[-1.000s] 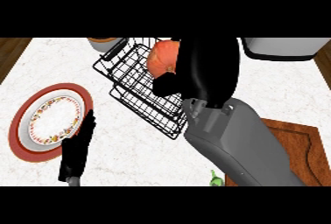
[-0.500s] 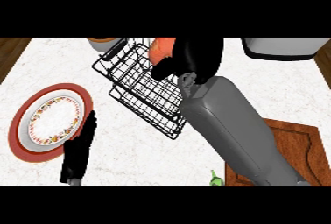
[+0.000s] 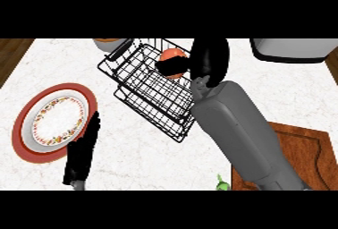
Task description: Pick the squash from the cutting board and place it in the tiered basket
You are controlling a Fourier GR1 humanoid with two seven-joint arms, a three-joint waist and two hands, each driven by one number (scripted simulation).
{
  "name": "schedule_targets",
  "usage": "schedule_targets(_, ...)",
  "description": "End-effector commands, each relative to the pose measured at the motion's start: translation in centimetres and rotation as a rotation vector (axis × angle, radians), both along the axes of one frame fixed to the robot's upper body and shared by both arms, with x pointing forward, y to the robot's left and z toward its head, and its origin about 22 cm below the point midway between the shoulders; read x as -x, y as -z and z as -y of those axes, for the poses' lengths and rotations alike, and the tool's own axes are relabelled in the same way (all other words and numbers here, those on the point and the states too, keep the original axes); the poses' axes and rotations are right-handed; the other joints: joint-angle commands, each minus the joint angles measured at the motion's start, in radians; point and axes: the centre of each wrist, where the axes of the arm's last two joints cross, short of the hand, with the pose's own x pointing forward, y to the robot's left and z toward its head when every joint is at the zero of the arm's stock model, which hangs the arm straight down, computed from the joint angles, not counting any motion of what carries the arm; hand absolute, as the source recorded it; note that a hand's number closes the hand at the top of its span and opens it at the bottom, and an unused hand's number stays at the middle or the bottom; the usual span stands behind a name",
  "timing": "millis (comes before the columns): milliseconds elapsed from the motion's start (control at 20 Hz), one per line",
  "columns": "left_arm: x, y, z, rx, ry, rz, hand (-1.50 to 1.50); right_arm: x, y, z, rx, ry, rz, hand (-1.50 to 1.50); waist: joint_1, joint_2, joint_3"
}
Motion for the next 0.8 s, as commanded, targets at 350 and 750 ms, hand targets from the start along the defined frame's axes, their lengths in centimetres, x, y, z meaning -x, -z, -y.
schedule_targets(350,0.9,0.2,-1.4,0.006,-0.051,-0.047,0.00,0.1,-2.2,0.9,-0.293,0.262,0.313,-1.50,-0.058,-0.018,-0.003)
schedule_targets(750,2.0,1.3,-2.6,0.016,-0.123,-0.046,0.00,4.7,-3.5,9.7,-0.344,0.471,0.330,-1.50,-0.122,-0.033,-0.002)
